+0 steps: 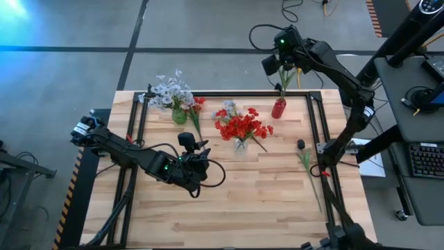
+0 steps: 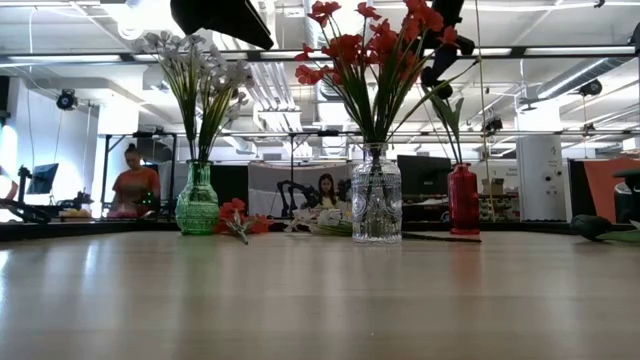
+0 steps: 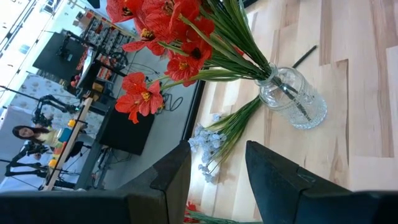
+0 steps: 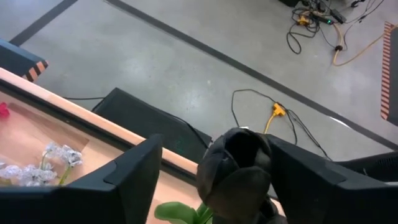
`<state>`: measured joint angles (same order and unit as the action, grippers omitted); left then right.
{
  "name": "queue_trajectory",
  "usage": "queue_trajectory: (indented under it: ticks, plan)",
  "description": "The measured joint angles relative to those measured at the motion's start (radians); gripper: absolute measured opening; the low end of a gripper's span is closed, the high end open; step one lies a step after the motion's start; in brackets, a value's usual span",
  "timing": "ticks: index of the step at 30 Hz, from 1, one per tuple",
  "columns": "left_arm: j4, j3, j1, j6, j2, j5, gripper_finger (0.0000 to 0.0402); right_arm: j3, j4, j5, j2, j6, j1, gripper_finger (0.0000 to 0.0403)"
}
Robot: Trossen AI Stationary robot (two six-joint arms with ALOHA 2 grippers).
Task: Sort flowers into vase by color
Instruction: Put the left black flower into the red vase
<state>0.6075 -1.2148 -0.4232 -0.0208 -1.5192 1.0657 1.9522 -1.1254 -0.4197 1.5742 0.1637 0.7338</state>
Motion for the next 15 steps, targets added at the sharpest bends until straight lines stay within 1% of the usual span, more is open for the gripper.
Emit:
queue_trajectory:
  ticks: [8,15]
  plan:
    - [0.000,0.000,0.000,0.004,0.000,0.000,0.0136,0.000,-0.003,-0.035,-0.002,-0.016,0.000,0.0201]
    - [0.000,0.000,0.000,0.004,0.000,0.000,0.0136,0.000,-0.008,-0.035,-0.006,-0.019,0.000,0.0167]
